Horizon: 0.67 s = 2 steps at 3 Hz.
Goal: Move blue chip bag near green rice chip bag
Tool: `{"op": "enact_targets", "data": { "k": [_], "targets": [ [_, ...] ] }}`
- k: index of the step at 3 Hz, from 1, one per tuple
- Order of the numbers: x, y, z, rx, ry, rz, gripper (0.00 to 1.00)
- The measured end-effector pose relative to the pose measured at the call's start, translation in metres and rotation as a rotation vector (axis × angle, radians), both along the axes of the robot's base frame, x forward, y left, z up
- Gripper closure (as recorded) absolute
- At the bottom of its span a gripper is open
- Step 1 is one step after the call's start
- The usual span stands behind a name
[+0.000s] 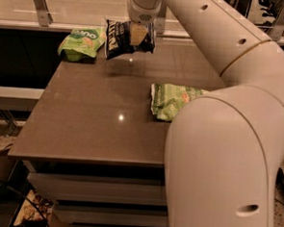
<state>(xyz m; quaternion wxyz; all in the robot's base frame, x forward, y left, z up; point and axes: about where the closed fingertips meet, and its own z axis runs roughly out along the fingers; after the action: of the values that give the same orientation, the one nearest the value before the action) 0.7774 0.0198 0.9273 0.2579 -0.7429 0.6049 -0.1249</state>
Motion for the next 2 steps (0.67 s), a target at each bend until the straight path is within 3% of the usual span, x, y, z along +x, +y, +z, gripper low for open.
{"op": "enact_targets", "data": {
  "k": [2],
  "targets": [
    [0.026,0.02,-0.024,0.007,0.007,0.012,1.0]
  ]
}}
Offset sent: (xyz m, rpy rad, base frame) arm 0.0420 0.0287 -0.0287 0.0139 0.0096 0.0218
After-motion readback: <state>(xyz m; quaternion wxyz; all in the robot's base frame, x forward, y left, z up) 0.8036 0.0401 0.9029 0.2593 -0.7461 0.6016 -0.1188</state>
